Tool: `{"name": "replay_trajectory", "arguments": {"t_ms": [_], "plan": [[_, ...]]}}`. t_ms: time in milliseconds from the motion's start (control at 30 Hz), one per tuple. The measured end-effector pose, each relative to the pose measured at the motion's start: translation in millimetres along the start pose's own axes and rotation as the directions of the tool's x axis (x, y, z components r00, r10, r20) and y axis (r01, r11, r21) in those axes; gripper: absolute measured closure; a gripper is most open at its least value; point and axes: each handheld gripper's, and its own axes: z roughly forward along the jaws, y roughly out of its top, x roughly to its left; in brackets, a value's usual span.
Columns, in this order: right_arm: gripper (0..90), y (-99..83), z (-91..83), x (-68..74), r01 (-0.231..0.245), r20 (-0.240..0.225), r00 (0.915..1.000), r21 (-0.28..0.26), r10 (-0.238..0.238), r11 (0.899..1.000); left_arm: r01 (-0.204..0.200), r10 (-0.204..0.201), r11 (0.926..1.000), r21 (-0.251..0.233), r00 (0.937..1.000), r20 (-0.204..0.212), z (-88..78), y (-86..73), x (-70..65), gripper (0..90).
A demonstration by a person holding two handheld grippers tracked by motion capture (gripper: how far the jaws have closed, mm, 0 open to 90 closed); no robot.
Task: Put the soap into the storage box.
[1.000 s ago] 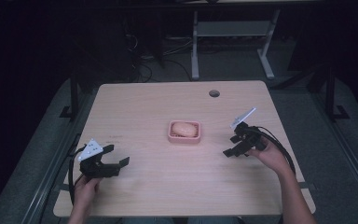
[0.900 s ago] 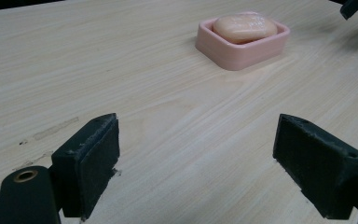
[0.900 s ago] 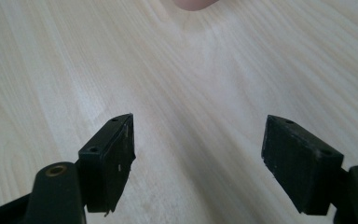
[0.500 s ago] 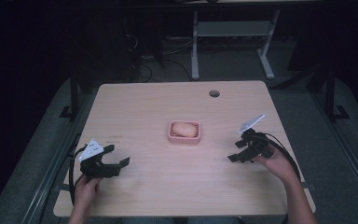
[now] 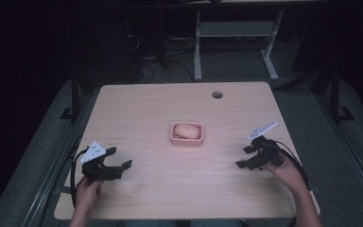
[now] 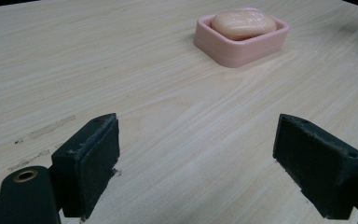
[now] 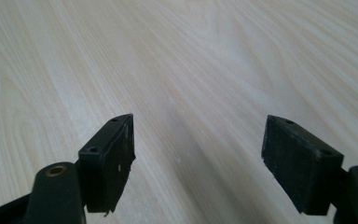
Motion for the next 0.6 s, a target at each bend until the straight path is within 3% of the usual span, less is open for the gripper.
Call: {"name": "replay_trajectory", "arguments": {"t_ms": [267,467,600], "plan": [[24.6,-19.0,-5.0,2.8,-0.023,0.012,0.9997,-0.014,0.023,1.000,0.000,0.000,0.9999,0.011,1.0000,0.002,1.1,0.2,-0.8,14.3],[24.0,-31.4,-8.6,7.0,-0.039,0.017,0.9991,-0.026,0.039,0.999,-0.023,0.023,0.9995,0.023,0.9997,0.004,2.2,1.0,-3.4,14.2],[24.0,-39.2,-10.5,16.2,-0.018,0.033,0.9993,-0.026,0.019,0.999,-0.029,0.029,0.9992,0.028,0.9996,0.006,4.0,0.7,-4.6,14.3]]}}
